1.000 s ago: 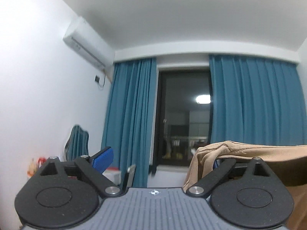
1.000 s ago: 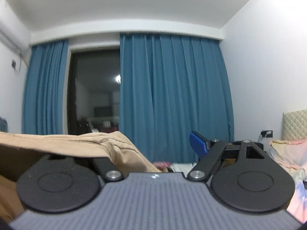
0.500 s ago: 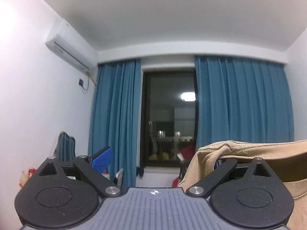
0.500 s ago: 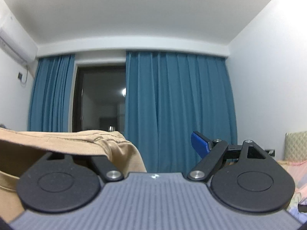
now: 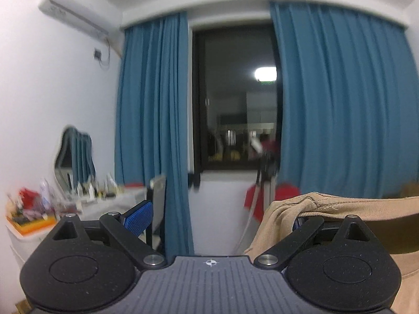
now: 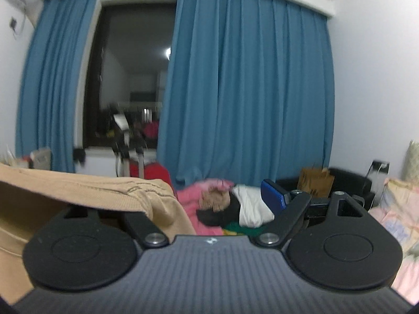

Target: Fold clothes

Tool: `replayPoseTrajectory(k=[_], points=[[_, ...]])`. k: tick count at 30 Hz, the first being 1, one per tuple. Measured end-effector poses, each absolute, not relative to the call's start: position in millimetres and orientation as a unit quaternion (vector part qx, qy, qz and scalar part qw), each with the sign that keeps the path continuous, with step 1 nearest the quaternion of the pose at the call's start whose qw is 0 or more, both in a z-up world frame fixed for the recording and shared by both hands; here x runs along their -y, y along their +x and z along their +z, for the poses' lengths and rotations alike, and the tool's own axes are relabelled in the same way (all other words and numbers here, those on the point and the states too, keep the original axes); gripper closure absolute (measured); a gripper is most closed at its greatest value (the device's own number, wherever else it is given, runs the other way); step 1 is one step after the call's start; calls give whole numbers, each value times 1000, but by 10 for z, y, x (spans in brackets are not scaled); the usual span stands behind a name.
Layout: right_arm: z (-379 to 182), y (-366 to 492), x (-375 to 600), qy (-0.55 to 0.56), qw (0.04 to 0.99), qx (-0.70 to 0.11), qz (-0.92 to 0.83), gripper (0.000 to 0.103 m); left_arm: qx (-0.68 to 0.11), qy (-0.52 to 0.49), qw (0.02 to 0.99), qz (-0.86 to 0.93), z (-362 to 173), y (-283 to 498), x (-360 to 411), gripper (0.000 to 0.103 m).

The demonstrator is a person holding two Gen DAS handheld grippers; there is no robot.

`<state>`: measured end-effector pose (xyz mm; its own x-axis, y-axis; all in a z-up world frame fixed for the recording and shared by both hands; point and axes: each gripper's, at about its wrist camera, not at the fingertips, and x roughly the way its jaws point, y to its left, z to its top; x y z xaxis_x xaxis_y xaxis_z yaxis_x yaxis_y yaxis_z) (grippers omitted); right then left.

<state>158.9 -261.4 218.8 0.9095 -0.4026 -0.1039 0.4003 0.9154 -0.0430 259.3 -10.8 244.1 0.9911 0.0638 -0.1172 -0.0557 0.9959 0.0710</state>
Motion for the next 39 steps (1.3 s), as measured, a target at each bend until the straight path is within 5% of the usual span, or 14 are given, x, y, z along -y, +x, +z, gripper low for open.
replayPoseTrajectory(k=[11,15,29,39], points=[[-395,3455,2903,-22,957,-220,-189,21,-273,91,957,23,-522,4680,291,8],[-852,3664,2844,-23,946,-260,-193,21,-311,113,943,16,-1080,4924,252,8],[-585,3616,2354,-119,918,-371,-75,20,-337,302,891,-28,-798,4575,711,1],[-119,3020,2410,24,946,-323,-33,20,-338,142,922,-122,-297,4012,536,1]])
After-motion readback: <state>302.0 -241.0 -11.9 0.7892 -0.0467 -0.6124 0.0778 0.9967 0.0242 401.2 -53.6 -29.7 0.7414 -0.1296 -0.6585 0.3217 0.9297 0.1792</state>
